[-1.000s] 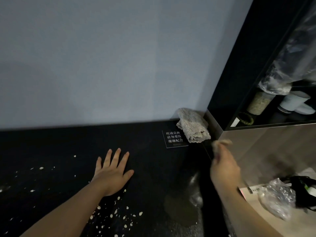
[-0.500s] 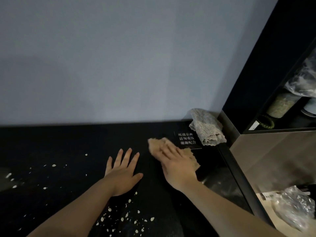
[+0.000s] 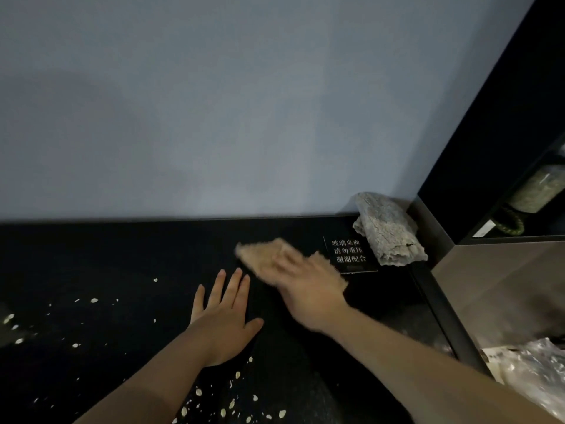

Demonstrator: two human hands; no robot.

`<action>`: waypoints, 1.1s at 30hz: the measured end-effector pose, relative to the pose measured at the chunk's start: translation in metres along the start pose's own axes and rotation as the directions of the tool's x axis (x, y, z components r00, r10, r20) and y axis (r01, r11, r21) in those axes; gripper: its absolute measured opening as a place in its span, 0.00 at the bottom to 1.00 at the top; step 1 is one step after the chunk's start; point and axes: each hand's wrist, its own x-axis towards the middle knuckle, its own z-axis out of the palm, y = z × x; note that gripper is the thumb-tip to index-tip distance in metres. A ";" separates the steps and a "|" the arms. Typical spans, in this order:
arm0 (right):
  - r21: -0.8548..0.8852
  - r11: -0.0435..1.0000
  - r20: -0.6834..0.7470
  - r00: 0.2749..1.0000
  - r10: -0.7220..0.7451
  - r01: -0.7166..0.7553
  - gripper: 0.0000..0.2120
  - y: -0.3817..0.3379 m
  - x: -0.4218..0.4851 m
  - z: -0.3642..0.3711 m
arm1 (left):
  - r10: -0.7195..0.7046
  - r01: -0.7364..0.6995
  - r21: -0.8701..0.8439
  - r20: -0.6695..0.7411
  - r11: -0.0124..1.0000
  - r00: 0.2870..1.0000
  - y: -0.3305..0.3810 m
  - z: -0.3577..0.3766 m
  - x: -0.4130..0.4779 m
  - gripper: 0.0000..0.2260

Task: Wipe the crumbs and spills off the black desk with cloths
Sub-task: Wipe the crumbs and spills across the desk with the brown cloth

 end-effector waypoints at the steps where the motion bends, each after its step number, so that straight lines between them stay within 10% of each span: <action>1: 0.034 0.998 0.017 0.998 -0.057 0.057 0.25 -0.006 -0.015 0.002 | 0.004 -0.004 -0.001 0.000 1.000 1.000 0.000 -0.001 0.000 0.34; 4: -0.144 0.980 -0.002 0.990 0.138 -0.137 0.28 0.036 0.003 0.002 | 0.009 -0.009 -0.010 0.006 1.000 1.000 0.000 -0.001 -0.002 0.34; 8: -0.073 0.794 0.064 0.791 0.608 -0.604 0.28 0.059 0.065 -0.011 | 0.003 -0.003 -0.004 -0.014 1.000 1.000 -0.001 0.000 -0.001 0.33; 11: -0.059 0.966 0.051 0.966 0.254 -0.251 0.28 0.019 0.058 0.009 | 0.003 -0.003 0.003 -0.017 1.000 1.000 0.000 0.001 -0.001 0.34; 14: -0.007 0.998 0.120 0.990 -0.067 0.068 0.25 -0.004 0.019 0.012 | 0.008 -0.008 -0.009 -0.024 1.000 1.000 -0.001 0.001 0.000 0.34; 20: -0.041 0.854 0.074 0.850 0.521 -0.519 0.29 0.046 0.074 -0.002 | 0.009 -0.009 -0.006 -0.020 1.000 1.000 0.000 -0.002 -0.003 0.33; 26: -0.015 0.994 0.070 0.992 -0.109 0.110 0.24 -0.006 0.020 0.010 | 0.007 -0.007 0.008 -0.030 1.000 1.000 0.000 0.000 -0.002 0.34; 33: -0.090 0.874 0.013 0.877 0.480 -0.477 0.29 0.030 0.062 0.005 | 0.003 -0.002 0.004 -0.037 1.000 0.999 0.000 0.000 -0.003 0.34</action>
